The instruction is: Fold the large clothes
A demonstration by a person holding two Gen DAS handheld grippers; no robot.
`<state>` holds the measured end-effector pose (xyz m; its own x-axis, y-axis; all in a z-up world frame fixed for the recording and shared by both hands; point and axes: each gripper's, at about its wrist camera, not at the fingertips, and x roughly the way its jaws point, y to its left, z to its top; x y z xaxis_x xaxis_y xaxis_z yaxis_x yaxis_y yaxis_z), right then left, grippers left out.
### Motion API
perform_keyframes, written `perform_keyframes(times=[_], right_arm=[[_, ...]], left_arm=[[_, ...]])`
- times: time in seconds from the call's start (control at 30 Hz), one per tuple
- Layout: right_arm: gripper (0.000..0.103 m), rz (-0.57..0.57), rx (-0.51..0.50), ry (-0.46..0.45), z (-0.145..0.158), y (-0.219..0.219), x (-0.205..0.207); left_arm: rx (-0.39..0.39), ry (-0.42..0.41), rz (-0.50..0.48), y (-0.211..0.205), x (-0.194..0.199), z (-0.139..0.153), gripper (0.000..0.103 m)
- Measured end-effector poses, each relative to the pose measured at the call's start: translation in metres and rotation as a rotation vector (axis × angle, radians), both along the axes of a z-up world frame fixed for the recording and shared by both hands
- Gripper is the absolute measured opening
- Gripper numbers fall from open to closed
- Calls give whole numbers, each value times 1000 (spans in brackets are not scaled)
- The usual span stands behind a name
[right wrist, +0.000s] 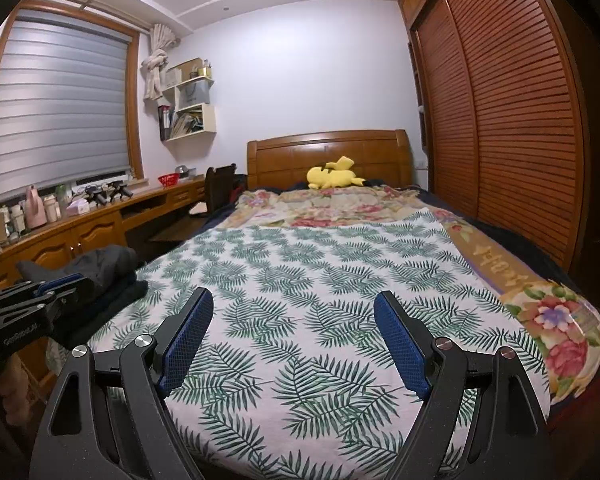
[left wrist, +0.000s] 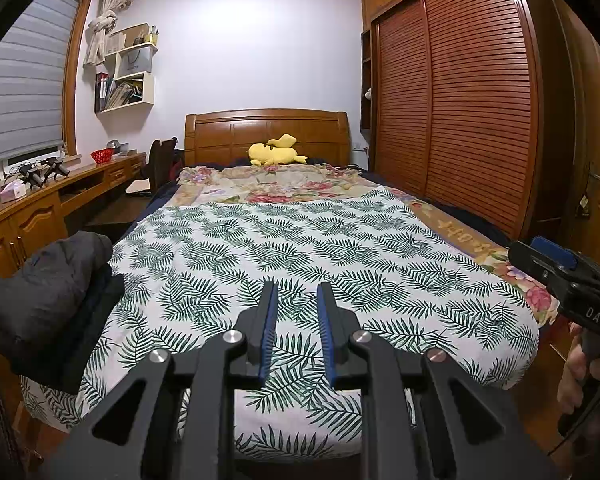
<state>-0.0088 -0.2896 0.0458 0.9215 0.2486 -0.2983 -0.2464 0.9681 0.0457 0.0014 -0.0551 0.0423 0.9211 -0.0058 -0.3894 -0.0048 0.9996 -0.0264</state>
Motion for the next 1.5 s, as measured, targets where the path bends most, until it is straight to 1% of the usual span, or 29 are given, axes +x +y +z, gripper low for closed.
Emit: perform_keyframes(times=[0.77, 1.5], right_arm=[[84, 8, -10, -1, 0, 0, 0], [84, 10, -12, 1, 0, 1, 1]], left_arm=[[-8, -11, -12, 0, 0, 1, 19], [-7, -10, -2, 1, -1, 1, 19]])
